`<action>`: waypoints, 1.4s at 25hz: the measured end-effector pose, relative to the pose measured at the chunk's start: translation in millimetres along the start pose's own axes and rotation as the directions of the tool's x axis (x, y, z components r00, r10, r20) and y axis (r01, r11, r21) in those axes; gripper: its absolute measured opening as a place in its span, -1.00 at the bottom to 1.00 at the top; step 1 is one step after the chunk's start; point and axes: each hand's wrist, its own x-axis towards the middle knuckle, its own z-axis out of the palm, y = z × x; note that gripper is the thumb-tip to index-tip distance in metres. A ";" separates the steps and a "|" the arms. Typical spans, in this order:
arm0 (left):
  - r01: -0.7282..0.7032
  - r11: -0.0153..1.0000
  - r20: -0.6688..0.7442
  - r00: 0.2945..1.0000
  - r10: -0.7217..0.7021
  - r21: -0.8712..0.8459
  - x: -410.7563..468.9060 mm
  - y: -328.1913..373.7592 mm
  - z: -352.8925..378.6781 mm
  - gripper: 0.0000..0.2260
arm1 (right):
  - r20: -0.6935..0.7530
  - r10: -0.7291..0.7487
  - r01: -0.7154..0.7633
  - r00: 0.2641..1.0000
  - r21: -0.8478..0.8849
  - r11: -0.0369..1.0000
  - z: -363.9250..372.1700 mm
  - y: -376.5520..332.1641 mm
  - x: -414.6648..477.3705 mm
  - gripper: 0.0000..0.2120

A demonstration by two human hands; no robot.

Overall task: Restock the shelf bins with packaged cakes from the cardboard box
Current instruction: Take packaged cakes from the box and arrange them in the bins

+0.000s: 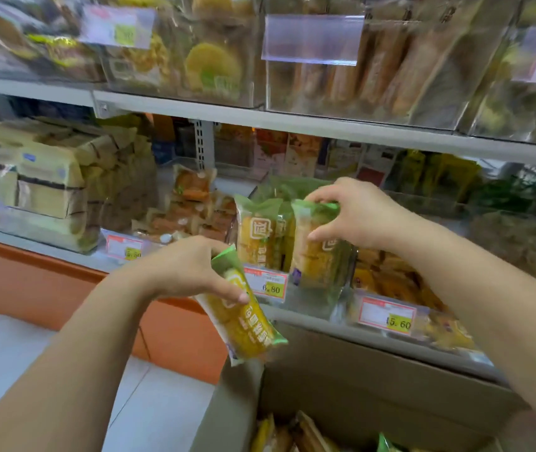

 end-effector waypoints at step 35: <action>-0.103 0.865 -0.332 0.896 0.295 0.491 124.4 35.5 39.9 -0.65 | -0.348 0.378 -0.116 0.858 0.586 0.802 41.5 35.6 -18.0 -0.19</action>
